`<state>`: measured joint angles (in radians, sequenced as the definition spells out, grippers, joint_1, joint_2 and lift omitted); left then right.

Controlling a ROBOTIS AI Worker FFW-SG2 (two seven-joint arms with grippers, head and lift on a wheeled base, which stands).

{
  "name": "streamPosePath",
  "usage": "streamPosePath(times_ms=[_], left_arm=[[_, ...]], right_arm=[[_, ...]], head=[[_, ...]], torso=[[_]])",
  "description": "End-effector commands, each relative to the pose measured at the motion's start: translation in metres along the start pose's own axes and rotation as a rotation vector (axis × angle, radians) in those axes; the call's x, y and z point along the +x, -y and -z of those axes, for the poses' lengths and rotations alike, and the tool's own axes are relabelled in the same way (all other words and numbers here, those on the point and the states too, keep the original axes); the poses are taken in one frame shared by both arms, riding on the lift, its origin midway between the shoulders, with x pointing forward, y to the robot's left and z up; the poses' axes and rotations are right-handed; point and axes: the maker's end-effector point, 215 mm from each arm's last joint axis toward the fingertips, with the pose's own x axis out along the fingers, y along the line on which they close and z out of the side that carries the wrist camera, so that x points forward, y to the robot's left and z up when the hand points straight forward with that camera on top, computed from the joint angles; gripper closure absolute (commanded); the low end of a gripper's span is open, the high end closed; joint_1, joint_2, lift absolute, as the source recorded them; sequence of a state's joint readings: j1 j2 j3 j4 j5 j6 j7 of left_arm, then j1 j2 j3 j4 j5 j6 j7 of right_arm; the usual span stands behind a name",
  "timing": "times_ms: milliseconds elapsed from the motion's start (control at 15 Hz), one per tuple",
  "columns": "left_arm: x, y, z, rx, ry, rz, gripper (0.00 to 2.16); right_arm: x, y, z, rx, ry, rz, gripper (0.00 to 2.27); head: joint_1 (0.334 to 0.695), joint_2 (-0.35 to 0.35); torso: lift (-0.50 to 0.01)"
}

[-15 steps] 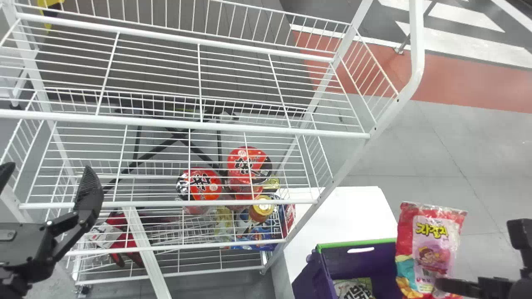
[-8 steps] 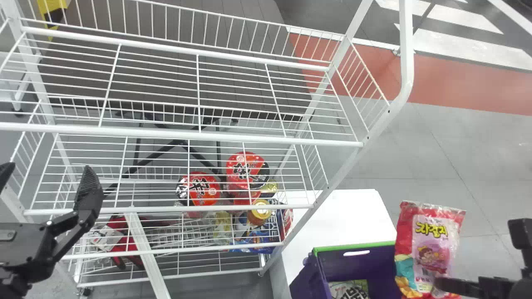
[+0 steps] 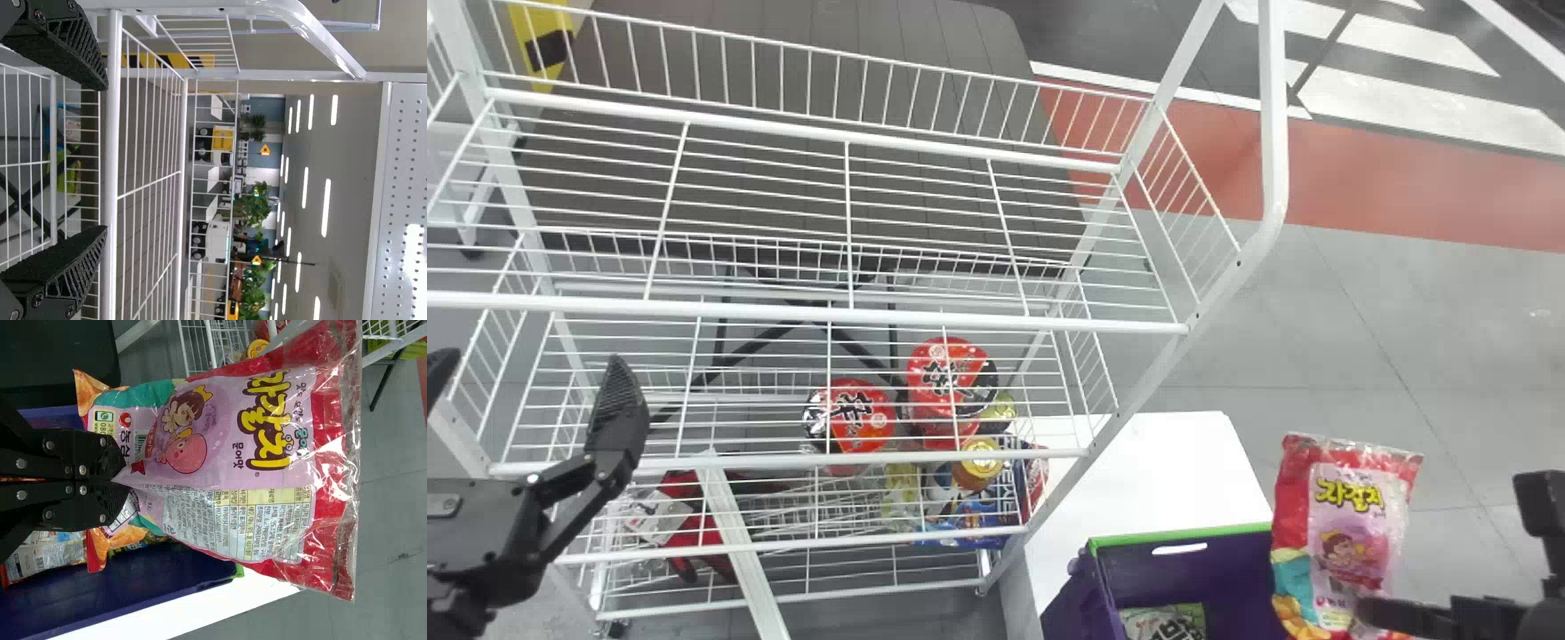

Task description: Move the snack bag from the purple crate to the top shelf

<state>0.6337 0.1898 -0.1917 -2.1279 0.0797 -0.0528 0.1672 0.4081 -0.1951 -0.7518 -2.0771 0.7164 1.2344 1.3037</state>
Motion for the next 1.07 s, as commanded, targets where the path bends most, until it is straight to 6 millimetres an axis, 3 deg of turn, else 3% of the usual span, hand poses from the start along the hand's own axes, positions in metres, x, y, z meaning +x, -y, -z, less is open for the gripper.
streamPosePath(times_ms=[0,1000], left_arm=[[-0.0003,-0.0007,-0.0010,0.002,0.001,0.000,0.06],[-0.0001,-0.0010,-0.0012,0.000,0.002,-0.001,0.06]], right_arm=[[-0.0016,0.0014,-0.0008,-0.002,0.002,0.004,1.92],[-0.0012,-0.0026,-0.0057,-0.034,0.021,-0.016,1.92]], head=[[0.695,-0.350],[0.695,-0.350]], torso=[[-0.107],[-0.047]])
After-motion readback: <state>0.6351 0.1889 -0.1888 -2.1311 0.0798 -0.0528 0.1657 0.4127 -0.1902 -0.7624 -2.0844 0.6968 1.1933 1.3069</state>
